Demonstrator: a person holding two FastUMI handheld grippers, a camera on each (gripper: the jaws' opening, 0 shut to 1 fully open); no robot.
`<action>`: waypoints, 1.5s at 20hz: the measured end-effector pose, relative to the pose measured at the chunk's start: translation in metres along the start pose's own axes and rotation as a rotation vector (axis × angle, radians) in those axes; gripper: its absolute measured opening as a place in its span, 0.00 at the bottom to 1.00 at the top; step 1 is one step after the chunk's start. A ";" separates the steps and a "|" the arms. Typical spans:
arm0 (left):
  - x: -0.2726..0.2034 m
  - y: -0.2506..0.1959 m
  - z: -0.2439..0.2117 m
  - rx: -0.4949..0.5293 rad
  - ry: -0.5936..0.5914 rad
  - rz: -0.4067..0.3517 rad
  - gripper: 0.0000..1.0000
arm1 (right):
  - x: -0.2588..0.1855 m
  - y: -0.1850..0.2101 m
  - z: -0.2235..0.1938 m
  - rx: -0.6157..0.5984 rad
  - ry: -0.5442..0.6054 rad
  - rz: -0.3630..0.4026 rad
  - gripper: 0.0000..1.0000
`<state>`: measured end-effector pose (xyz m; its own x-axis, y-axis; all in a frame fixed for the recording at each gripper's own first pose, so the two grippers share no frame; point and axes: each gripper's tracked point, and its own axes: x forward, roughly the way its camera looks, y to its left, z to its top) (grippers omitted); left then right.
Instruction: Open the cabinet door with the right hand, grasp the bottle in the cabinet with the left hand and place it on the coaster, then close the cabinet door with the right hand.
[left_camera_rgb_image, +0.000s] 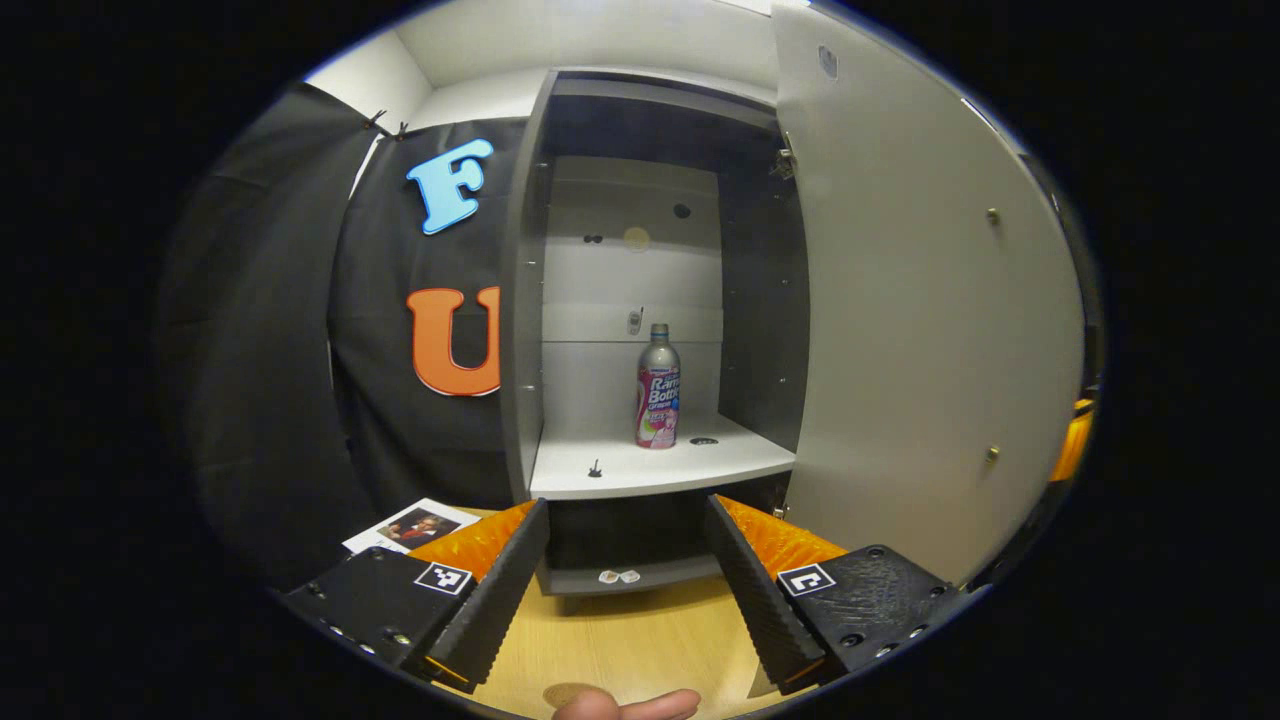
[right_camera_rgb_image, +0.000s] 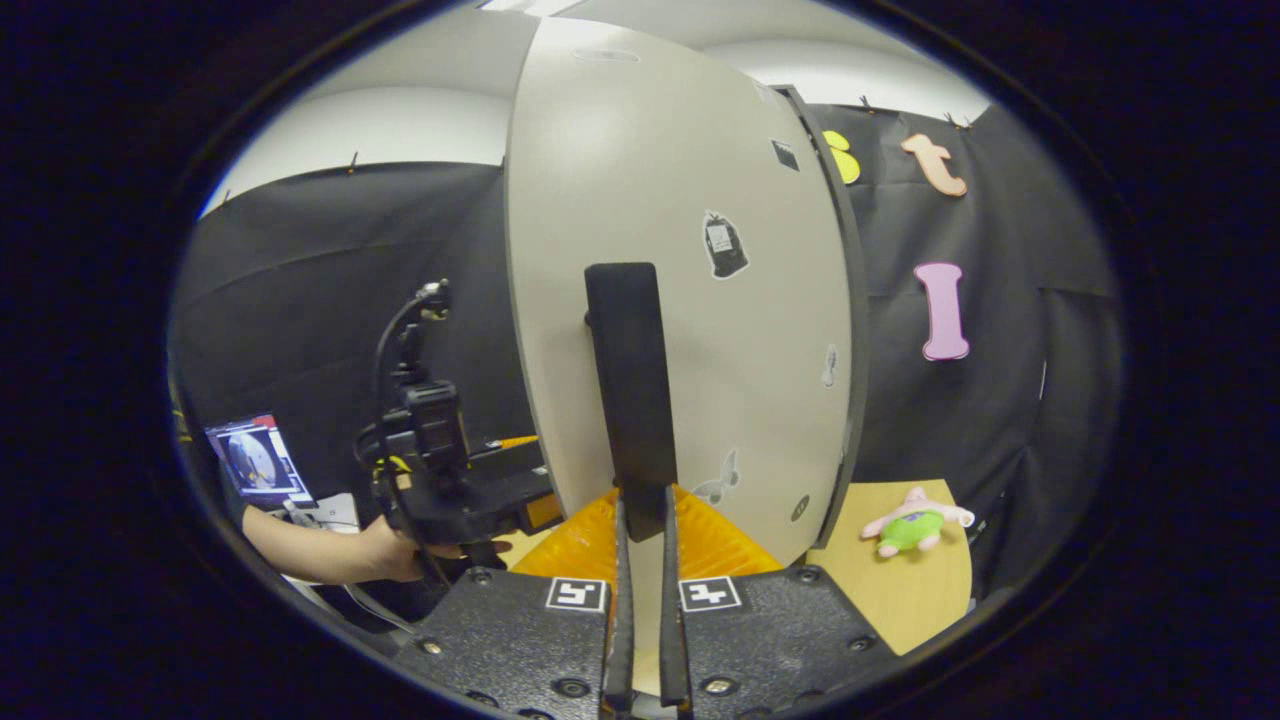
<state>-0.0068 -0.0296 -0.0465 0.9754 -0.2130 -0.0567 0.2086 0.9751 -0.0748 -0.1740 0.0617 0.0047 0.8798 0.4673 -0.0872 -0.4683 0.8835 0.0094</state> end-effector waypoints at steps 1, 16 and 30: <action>0.012 -0.006 0.001 -0.004 -0.005 -0.011 0.95 | -0.004 -0.002 -0.001 -0.010 0.002 -0.010 0.13; 0.176 -0.027 0.047 0.022 -0.118 0.039 0.95 | -0.034 -0.033 -0.005 0.005 0.043 -0.135 0.13; 0.266 -0.038 0.048 0.093 -0.108 0.105 0.96 | -0.077 -0.087 -0.012 0.132 -0.025 -0.385 0.35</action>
<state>0.2478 -0.1201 -0.0106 0.9932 -0.1064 0.0480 0.1057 0.9942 0.0181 -0.2017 -0.0517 -0.0018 0.9913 0.1007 -0.0849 -0.0913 0.9899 0.1084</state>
